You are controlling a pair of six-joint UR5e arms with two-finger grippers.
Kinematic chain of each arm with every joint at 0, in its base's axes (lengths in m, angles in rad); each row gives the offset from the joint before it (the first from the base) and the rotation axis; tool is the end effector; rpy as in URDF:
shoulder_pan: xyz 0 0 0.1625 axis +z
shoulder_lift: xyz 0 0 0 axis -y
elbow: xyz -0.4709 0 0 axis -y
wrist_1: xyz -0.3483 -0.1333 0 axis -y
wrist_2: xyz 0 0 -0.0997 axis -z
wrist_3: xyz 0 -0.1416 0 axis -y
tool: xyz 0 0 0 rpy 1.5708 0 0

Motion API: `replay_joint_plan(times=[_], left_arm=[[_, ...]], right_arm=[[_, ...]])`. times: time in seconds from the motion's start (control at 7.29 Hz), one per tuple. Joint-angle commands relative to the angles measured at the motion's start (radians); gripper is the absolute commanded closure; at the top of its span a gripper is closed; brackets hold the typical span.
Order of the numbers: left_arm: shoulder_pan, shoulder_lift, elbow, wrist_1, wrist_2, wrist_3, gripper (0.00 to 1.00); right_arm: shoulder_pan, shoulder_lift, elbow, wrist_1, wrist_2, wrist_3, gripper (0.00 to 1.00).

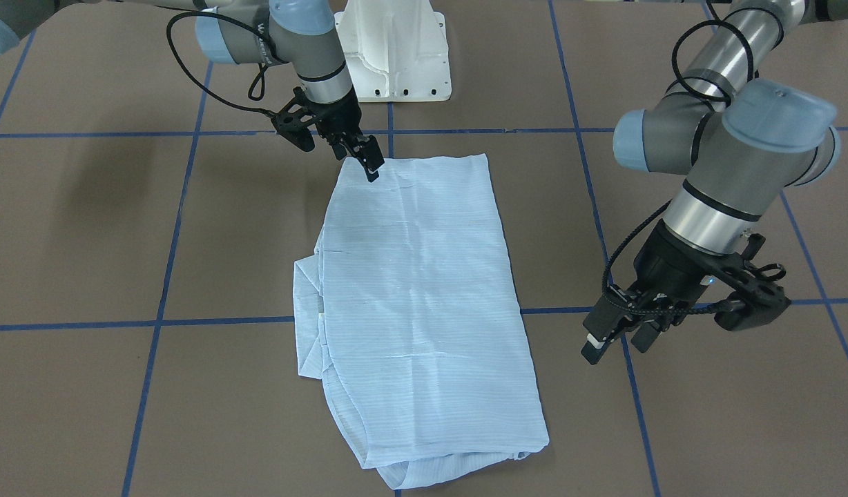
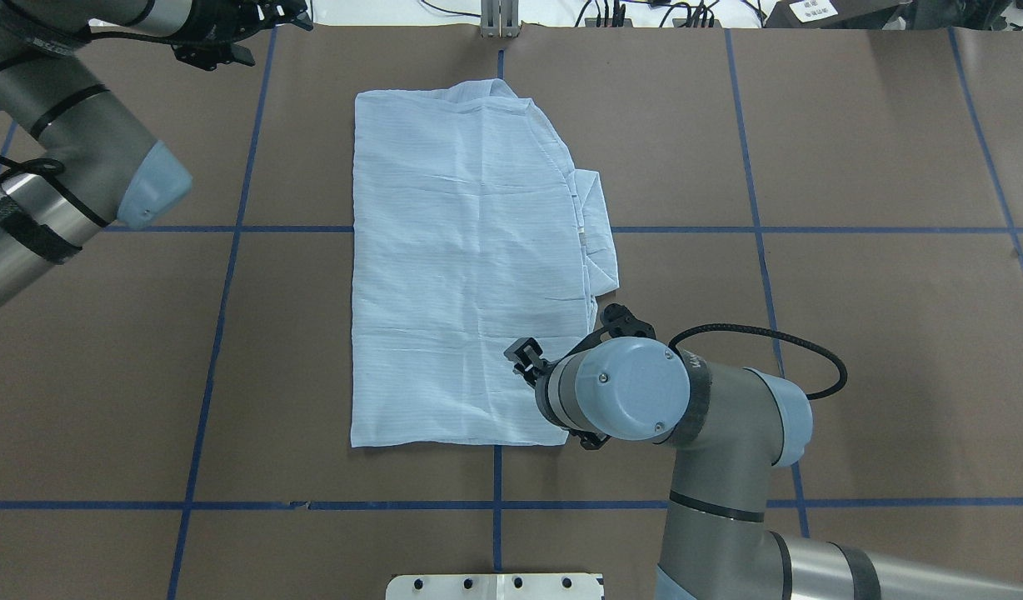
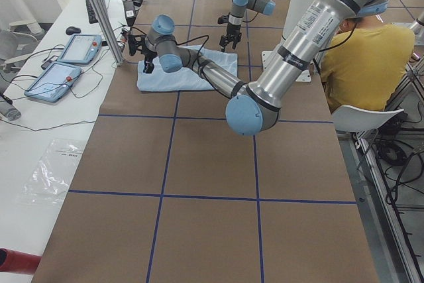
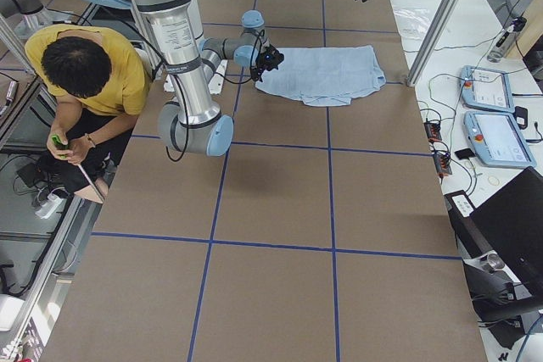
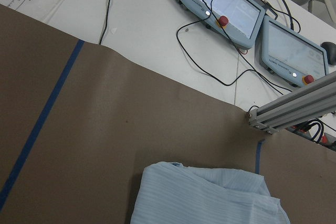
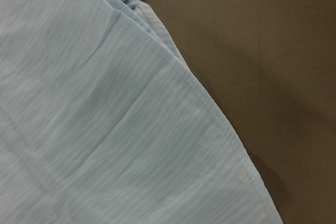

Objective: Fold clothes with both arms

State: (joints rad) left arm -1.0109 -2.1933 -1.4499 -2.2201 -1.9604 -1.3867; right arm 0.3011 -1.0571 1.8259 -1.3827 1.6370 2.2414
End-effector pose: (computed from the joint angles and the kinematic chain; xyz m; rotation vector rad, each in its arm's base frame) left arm 0.3258 -0.6694 0.3400 0.3568 1.1445 -0.5031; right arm -0.5885 -0.3125 0.3304 -0.2440 -0.9616 0.8624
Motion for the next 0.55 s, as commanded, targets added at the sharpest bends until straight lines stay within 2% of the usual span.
replay_joint_plan(times=[0.0, 0.41], left_arm=[[0.002, 0.000, -0.001, 0.000, 0.000, 0.000, 0.01], [0.002, 0.000, -0.001, 0.000, 0.000, 0.000, 0.00]], right_arm=[[-0.014, -0.007, -0.011, 0.004, -0.012, 0.072, 0.03], [-0.014, -0.009, -0.036, 0.001, -0.013, 0.084, 0.09]])
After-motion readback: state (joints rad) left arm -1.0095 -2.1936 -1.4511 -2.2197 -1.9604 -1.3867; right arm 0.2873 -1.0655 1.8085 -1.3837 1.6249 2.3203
